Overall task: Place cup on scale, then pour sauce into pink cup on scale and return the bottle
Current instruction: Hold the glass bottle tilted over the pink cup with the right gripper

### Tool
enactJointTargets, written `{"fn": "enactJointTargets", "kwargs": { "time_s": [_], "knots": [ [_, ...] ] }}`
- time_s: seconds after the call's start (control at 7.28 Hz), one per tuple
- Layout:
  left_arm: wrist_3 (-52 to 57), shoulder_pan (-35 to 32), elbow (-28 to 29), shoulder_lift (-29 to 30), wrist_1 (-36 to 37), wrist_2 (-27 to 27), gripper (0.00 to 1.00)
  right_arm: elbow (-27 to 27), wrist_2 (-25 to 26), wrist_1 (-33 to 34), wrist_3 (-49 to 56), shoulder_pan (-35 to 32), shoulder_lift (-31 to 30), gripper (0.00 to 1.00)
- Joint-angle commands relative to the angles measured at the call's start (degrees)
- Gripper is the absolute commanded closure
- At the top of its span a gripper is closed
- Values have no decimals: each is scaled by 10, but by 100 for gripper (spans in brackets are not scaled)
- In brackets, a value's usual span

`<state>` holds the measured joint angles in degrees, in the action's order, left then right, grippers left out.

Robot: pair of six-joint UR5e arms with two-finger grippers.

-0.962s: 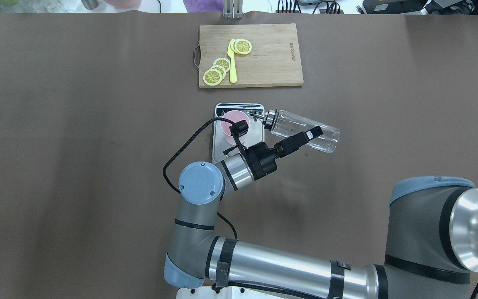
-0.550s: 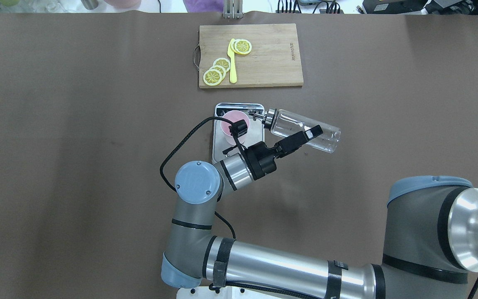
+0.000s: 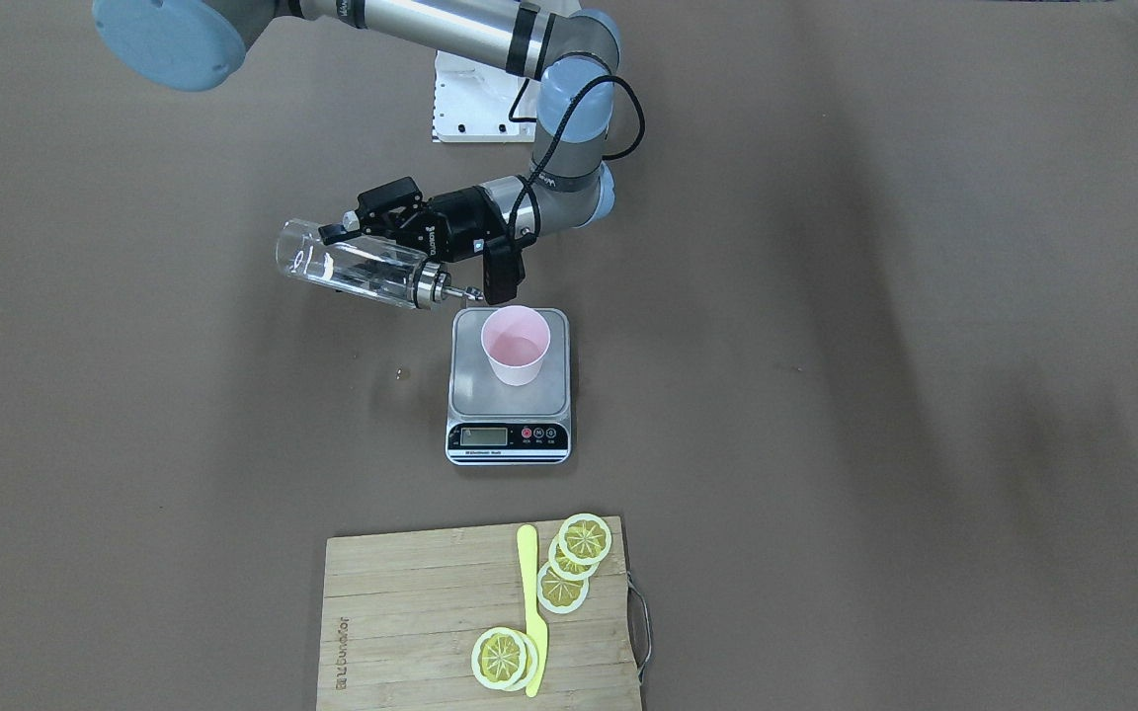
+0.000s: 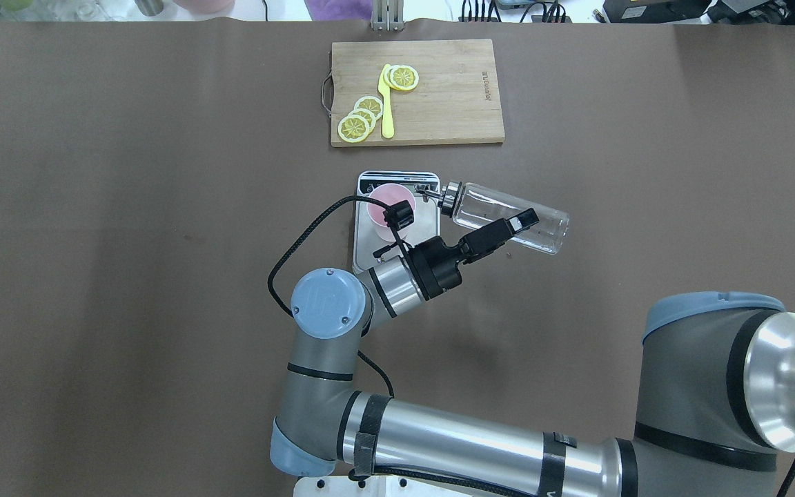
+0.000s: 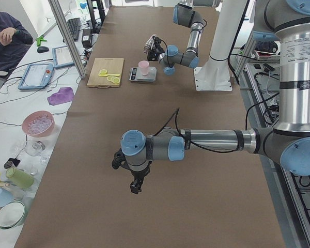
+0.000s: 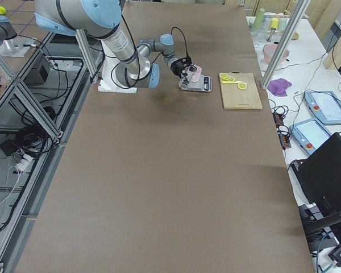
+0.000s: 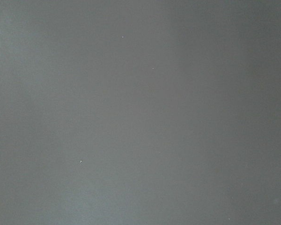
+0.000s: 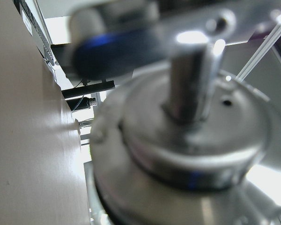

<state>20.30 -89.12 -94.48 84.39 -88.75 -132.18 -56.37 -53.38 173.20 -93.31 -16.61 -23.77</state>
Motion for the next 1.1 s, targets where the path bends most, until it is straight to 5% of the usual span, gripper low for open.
{"fn": "enactJointTargets", "kwargs": {
  "time_s": [0.0, 0.96],
  "knots": [
    [0, 0, 0, -1, 0, 0, 2, 16, -6, 12, 0, 0, 7, 100],
    [3, 0, 0, -16, -13, 0, 2, 36, -9, 43, -3, 0, 16, 100]
  ]
}}
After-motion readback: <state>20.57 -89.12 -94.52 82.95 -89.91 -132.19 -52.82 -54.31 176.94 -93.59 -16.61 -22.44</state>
